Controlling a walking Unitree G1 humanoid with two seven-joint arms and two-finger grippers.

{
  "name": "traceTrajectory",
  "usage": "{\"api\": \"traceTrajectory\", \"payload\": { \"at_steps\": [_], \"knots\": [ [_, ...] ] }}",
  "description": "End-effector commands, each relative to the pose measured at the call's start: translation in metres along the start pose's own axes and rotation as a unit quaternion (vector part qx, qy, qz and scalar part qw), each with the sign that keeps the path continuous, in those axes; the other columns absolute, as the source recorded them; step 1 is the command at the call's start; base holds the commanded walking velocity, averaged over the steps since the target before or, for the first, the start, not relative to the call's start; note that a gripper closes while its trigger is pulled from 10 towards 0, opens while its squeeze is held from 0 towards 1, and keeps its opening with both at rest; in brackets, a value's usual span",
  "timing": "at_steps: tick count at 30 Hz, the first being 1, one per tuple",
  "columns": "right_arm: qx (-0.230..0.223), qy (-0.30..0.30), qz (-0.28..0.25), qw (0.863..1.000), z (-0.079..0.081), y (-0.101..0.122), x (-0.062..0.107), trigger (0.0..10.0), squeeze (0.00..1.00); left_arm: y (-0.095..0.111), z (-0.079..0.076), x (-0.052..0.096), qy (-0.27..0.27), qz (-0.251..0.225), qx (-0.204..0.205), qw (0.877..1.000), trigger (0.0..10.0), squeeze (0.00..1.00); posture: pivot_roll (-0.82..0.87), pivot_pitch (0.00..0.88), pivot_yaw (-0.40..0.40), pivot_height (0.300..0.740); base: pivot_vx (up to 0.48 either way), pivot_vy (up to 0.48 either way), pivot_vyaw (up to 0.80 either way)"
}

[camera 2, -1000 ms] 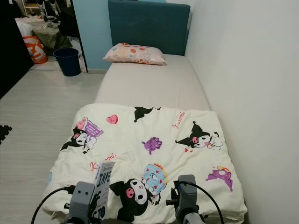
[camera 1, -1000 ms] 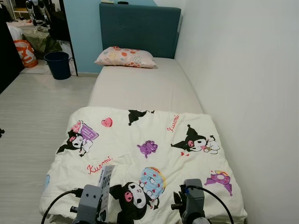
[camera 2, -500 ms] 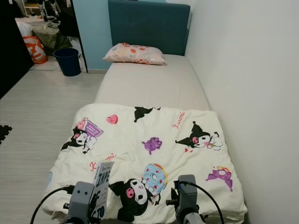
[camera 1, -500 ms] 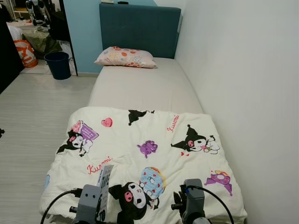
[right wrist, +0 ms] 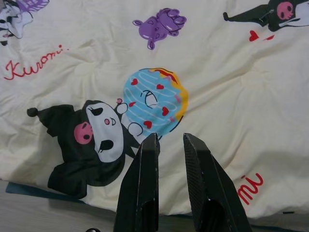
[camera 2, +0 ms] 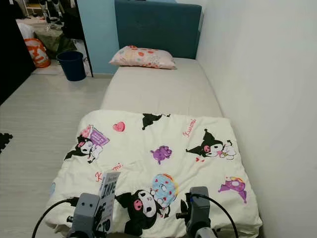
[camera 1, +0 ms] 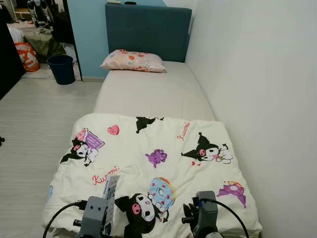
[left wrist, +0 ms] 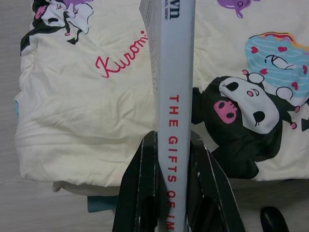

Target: Clean up the room

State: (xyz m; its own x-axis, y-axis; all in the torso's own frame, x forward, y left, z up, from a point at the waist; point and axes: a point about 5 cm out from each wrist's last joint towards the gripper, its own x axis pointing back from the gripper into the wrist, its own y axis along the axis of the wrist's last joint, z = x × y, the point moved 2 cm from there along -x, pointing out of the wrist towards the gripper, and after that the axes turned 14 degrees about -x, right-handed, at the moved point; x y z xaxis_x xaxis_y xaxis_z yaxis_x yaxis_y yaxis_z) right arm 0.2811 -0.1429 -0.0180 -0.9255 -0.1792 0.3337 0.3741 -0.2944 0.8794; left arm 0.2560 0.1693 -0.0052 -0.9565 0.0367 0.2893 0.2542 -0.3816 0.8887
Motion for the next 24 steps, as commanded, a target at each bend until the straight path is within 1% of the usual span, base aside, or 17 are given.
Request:
{"api": "traceTrajectory", "payload": {
  "at_steps": [1, 11, 15, 20, 24],
  "knots": [
    [0.004, -0.011, 0.014, 1.0, -0.0034, -0.0055, 0.0021, 10.0, 0.0, 0.001, -0.0014, 0.0015, 0.001, -0.003, -0.002, 1.0, 10.0, 0.0, 0.04, 0.137, -0.054, 0.728, 0.0, 0.0, 0.0],
    [0.001, -0.014, 0.013, 1.0, -0.0036, -0.0062, 0.0024, 10.0, 0.0, 0.0007, -0.0013, 0.0017, 0.0, -0.002, -0.003, 1.0, 10.0, 0.0, 0.05, 0.139, -0.054, 0.728, 0.0, 0.0, 0.0],
    [0.011, -0.019, 0.012, 1.0, -0.0045, -0.0056, 0.0023, 10.0, 0.0, 0.0009, -0.001, 0.0021, 0.001, -0.003, -0.002, 1.0, 10.0, 0.0, 0.05, 0.14, -0.055, 0.728, 0.0, 0.0, 0.0],
    [0.001, -0.021, 0.012, 1.0, -0.0041, -0.0057, 0.0019, 10.0, 0.0, 0.0009, -0.0007, 0.0023, 0.001, -0.004, -0.002, 1.0, 10.0, 0.0, 0.05, 0.139, -0.055, 0.728, 0.0, 0.0, 0.0],
    [0.003, -0.021, 0.009, 1.0, -0.0039, -0.0048, 0.0016, 10.0, 0.0, 0.001, -0.0005, 0.0021, 0.001, -0.004, -0.002, 1.0, 10.0, 0.0, 0.05, 0.139, -0.054, 0.728, 0.0, 0.0, 0.0]
  ]
}}
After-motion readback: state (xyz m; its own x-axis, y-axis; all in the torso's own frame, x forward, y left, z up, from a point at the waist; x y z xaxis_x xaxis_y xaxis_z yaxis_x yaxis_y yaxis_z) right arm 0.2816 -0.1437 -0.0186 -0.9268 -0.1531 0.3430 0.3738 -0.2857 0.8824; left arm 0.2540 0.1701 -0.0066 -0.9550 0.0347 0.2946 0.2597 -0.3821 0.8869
